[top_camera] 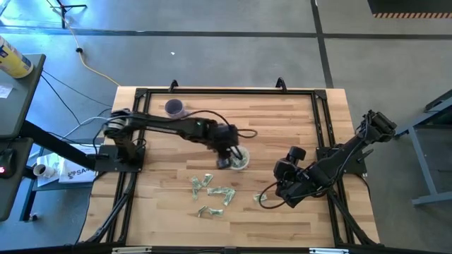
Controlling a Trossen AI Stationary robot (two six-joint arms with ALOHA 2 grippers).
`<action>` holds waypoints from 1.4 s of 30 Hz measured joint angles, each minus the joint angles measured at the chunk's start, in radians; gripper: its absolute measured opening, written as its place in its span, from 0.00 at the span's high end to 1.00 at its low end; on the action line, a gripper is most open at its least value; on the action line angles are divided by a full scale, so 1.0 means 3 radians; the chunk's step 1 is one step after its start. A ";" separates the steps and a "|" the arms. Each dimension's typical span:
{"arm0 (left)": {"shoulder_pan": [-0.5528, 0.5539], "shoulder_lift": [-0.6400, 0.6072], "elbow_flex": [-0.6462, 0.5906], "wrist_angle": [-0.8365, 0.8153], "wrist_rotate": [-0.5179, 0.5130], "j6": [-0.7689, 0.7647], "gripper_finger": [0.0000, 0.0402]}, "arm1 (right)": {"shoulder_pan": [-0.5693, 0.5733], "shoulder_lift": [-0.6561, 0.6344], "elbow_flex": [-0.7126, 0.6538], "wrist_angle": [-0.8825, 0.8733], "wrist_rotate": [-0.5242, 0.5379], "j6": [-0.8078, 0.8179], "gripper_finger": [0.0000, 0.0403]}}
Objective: Pick and place Stevia / Truvia into bins
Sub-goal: Put the stevia packet into the transparent container
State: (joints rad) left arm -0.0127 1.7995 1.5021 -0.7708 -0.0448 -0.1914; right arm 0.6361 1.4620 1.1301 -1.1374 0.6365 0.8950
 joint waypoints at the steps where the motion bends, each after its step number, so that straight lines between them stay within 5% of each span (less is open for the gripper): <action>1: -0.0029 -0.0081 0.0000 -0.0261 0.0004 -0.0090 0.49 | 0.0000 0.0000 0.0000 -0.0001 -0.0005 -0.0032 0.27; 4: -0.0249 -0.0305 -0.0013 -0.1021 -0.0066 -0.0335 0.47 | 0.0000 0.0000 0.0000 -0.0008 0.0002 -0.0163 0.27; 7: -0.0555 -0.0529 -0.0199 -0.1222 -0.0139 -0.0444 0.48 | -0.0034 0.0001 -0.0011 0.0051 0.0025 -0.0392 0.27; 12: -0.0912 -0.0659 -0.0814 -0.0455 -0.0087 -0.0721 0.52 | -0.0180 0.0007 -0.0276 0.0563 -0.0182 -0.0800 0.27; 21: -0.0819 -0.0502 -0.1611 0.0834 -0.0243 -0.1819 0.50 | -0.0244 0.0013 -0.0484 0.0877 -0.0343 -0.0601 0.27; 32: -0.0789 -0.0152 -0.1646 0.0843 -0.0112 -0.2174 0.31 | -0.0298 0.0017 -0.0486 0.0944 -0.0285 -0.0453 0.27; 37: -0.0813 -0.0072 -0.1633 0.0763 -0.0188 -0.2157 0.40 | -0.0367 0.0018 -0.0486 0.0945 -0.0287 -0.0450 0.27; 42: -0.0801 -0.0060 -0.1638 0.0803 -0.0512 -0.1944 0.62 | -0.0403 0.0018 -0.0486 0.0958 -0.0266 -0.0451 0.27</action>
State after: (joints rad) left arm -0.2531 1.7815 1.0106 -0.5299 -0.1983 -0.7746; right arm 0.5152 1.4673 0.9844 -0.8499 0.5567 0.7596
